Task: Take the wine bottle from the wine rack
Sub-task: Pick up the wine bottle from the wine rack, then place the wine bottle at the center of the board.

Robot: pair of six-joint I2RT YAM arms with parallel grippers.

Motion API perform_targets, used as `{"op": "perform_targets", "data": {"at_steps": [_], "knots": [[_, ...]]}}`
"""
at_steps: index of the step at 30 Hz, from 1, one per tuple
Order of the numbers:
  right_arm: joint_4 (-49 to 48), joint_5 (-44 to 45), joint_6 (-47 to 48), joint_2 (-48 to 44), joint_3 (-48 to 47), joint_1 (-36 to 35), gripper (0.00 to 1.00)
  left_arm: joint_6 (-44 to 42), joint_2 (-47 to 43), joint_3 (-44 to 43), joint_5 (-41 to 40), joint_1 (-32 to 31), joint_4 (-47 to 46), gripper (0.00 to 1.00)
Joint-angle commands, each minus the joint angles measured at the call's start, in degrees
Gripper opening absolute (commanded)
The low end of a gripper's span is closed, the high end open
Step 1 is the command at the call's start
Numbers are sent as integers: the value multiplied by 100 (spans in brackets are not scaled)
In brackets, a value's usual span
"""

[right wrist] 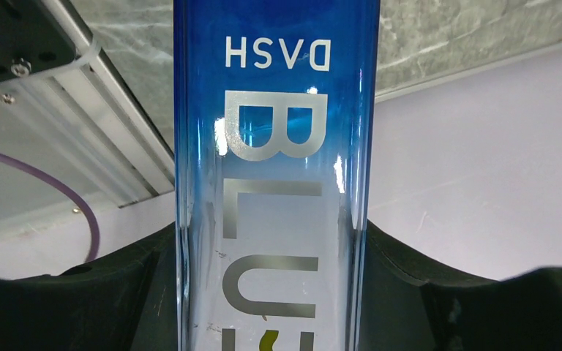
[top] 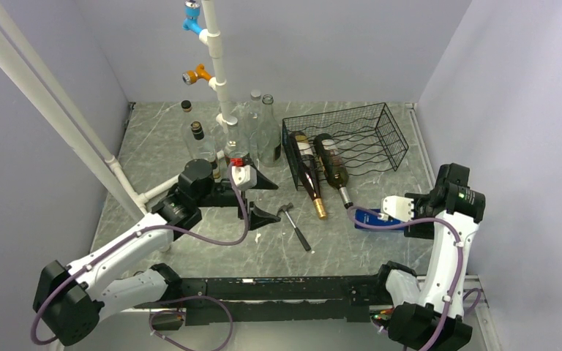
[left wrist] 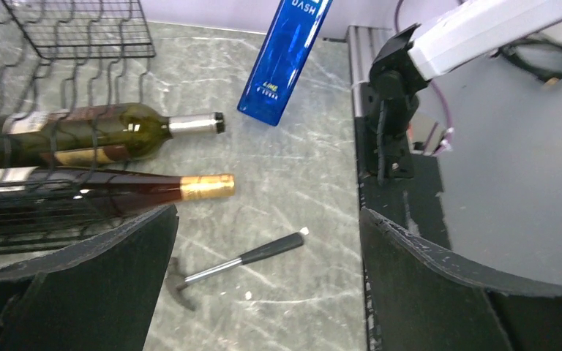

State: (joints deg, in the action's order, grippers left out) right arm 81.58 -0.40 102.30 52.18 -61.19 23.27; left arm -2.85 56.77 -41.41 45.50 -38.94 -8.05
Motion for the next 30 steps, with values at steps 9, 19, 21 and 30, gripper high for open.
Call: {"op": "perform_targets", "data": {"at_steps": [9, 19, 21, 30], "knots": [[-36, -1089, 2690, -505, -250, -89, 0, 2219, 1149, -215, 589, -106, -1842, 100], [122, -1934, 3957, -604, -223, -290, 0, 2457, 3156, -1612, 143, -961, -2588, 100], [166, -1922, 4038, -625, -202, -375, 0, 2496, 3676, -2015, 151, -1077, -2663, 100], [398, -2398, 4081, -698, -102, -550, 0, 2291, 5312, -3582, 714, -1325, -2315, 99]]}}
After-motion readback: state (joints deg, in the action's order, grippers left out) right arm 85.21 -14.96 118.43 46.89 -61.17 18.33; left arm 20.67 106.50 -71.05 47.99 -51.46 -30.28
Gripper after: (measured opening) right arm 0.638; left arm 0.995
